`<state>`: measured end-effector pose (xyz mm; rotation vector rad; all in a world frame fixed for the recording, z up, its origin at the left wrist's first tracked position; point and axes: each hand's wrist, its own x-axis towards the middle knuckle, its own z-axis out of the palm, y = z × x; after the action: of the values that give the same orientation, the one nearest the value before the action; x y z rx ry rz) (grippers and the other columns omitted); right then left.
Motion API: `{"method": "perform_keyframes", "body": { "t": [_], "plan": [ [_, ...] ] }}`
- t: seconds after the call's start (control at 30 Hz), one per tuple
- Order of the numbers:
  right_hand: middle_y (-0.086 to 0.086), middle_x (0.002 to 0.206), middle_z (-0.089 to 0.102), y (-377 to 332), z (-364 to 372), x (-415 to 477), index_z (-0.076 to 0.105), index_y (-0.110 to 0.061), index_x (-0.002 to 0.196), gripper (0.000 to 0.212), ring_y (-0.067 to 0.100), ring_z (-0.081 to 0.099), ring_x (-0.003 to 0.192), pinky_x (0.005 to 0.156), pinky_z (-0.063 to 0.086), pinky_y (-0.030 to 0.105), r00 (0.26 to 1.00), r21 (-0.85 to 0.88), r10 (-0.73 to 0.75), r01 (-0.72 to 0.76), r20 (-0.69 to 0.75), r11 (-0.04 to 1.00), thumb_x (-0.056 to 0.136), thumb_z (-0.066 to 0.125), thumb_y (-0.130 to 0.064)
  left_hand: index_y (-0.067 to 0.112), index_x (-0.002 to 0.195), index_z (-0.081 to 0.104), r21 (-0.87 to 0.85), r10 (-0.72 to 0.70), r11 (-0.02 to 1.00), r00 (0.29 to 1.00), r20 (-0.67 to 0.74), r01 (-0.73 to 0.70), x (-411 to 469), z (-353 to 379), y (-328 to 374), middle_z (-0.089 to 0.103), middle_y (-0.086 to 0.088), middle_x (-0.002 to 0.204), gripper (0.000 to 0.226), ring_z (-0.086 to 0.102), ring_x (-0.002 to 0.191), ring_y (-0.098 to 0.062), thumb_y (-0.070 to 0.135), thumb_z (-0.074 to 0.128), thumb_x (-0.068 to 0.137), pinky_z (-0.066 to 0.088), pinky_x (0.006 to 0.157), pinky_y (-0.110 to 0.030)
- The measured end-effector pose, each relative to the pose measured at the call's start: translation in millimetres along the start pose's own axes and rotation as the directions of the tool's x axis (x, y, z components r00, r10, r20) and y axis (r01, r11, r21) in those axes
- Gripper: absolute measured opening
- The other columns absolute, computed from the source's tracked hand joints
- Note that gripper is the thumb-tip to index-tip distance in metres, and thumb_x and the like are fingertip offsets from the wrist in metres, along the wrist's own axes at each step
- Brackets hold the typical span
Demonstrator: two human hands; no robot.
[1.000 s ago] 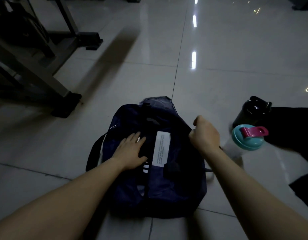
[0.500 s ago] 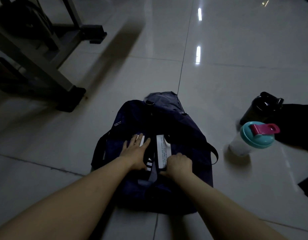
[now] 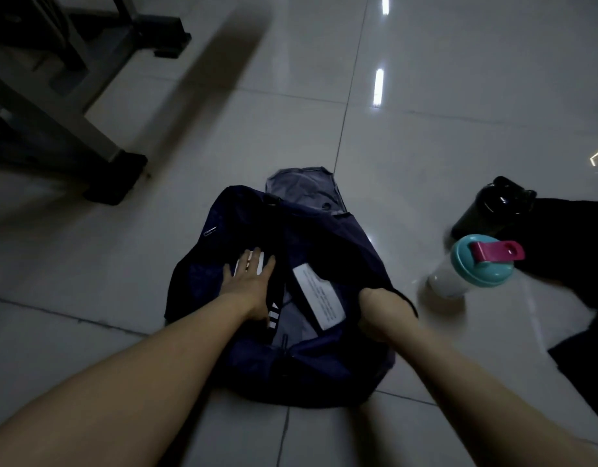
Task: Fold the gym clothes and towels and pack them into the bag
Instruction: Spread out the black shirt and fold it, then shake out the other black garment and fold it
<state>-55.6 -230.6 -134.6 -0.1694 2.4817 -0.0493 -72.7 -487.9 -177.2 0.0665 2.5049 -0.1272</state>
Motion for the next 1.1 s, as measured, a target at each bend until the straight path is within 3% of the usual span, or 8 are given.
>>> {"method": "perform_keyframes", "body": {
  "t": [0.1, 0.23, 0.43, 0.6, 0.73, 0.83, 0.97, 1.1],
  "plan": [
    [0.011, 0.103, 0.067, 41.8, -9.9, -13.2, 0.054, -0.013, 0.096, 0.01, 0.031, 0.067, 0.092, 0.076, 0.056, 0.038, 0.999, 0.033, 0.048, -0.048, 0.003, 0.998, 0.088, 0.058, -0.017, 0.025, 0.158, -0.021, 0.024, -0.01, 1.0, 1.0, -0.021, 0.011, -3.3, 0.2, 6.7, -0.027, -0.01, 0.165, 0.142, -0.022, 0.152, -0.031, 0.051, 0.087, 0.069, 0.001, 0.122, -0.061],
    [0.01, 0.083, 0.068, 56.7, 0.6, -30.6, 0.059, -0.007, 0.088, 0.014, 0.029, 0.067, 0.074, 0.064, 0.056, 0.039, 0.998, 0.331, 0.051, -0.036, -0.037, 0.943, 0.084, 0.061, -0.02, 0.023, 0.161, -0.009, 0.034, -0.003, 0.999, 0.997, -0.078, 0.006, -17.4, -5.4, 20.0, -0.018, -0.011, 0.167, 0.128, -0.014, 0.154, -0.033, 0.055, 0.08, 0.074, 0.003, 0.123, -0.058],
    [0.008, 0.075, 0.069, 52.2, -15.5, -86.4, 0.062, -0.008, 0.082, 0.022, 0.026, 0.066, 0.066, 0.064, 0.057, 0.035, 0.998, 0.417, -0.05, 0.059, -0.033, 0.907, 0.095, 0.057, -0.025, 0.023, 0.138, 0.055, -0.156, 0.016, 0.986, 0.958, -0.285, -0.062, -75.4, -56.2, 59.8, 0.044, -0.008, 0.145, 0.052, 0.04, 0.133, -0.03, 0.04, 0.062, 0.088, 0.038, 0.106, -0.042],
    [0.015, 0.082, 0.073, 83.6, -41.9, -140.8, 0.067, 0.004, 0.095, 0.03, 0.023, 0.07, 0.062, 0.055, 0.055, 0.03, 0.999, 0.476, 0.021, 0.005, -0.048, 0.88, 0.1, 0.054, -0.023, 0.021, 0.132, 0.061, -0.125, 0.14, 0.971, 0.91, -0.389, -0.203, -131.8, -105.2, 117.4, 0.05, -0.004, 0.138, 0.047, 0.046, 0.126, -0.028, 0.041, 0.061, 0.089, 0.045, 0.103, -0.042],
    [0.016, 0.093, 0.071, 120.4, -56.1, -191.8, 0.062, 0.001, 0.112, 0.028, 0.024, 0.071, 0.071, 0.073, 0.061, 0.039, 0.995, 0.555, 0.088, -0.05, -0.042, 0.83, 0.103, 0.052, -0.023, 0.021, 0.126, 0.065, -0.055, 0.287, 0.94, 0.865, -0.411, -0.338, -183.0, -135.0, 182.0, 0.056, -0.003, 0.134, 0.042, 0.055, 0.12, -0.027, 0.04, 0.064, 0.088, 0.049, 0.099, -0.04],
    [0.014, 0.095, 0.071, 151.9, -71.9, -234.6, 0.062, -0.008, 0.102, 0.017, 0.023, 0.072, 0.076, 0.072, 0.061, 0.038, 0.984, 0.614, 0.151, -0.061, -0.096, 0.787, 0.103, 0.053, -0.023, 0.022, 0.124, 0.067, -0.036, 0.367, 0.908, 0.834, -0.411, -0.418, -219.0, -156.2, 233.8, 0.061, 0.0, 0.124, 0.042, 0.06, 0.112, -0.025, 0.042, 0.068, 0.087, 0.052, 0.094, -0.037],
    [0.017, 0.093, 0.073, 193.3, -89.7, -282.5, 0.065, 0.001, 0.106, 0.024, 0.025, 0.073, 0.072, 0.063, 0.058, 0.034, 0.943, 0.692, 0.292, -0.103, -0.161, 0.714, 0.103, 0.052, -0.019, 0.018, 0.11, 0.07, -0.014, 0.475, 0.858, 0.802, -0.362, -0.514, -250.7, -178.6, 293.6, 0.066, -0.001, 0.101, 0.033, 0.062, 0.09, -0.021, 0.041, 0.07, 0.088, 0.052, 0.075, -0.032],
    [0.015, 0.08, 0.075, 222.1, -92.0, -319.3, 0.065, 0.0, 0.102, 0.022, 0.025, 0.075, 0.065, 0.063, 0.062, 0.037, 0.877, 0.691, 0.424, -0.163, -0.225, 0.704, 0.101, 0.05, -0.017, 0.015, 0.102, 0.072, -0.074, 0.553, 0.79, 0.758, -0.346, -0.609, -261.3, -180.6, 333.5, 0.07, -0.003, 0.1, 0.028, 0.066, 0.092, -0.02, 0.039, 0.073, 0.087, 0.055, 0.079, -0.033]
  ]
}}
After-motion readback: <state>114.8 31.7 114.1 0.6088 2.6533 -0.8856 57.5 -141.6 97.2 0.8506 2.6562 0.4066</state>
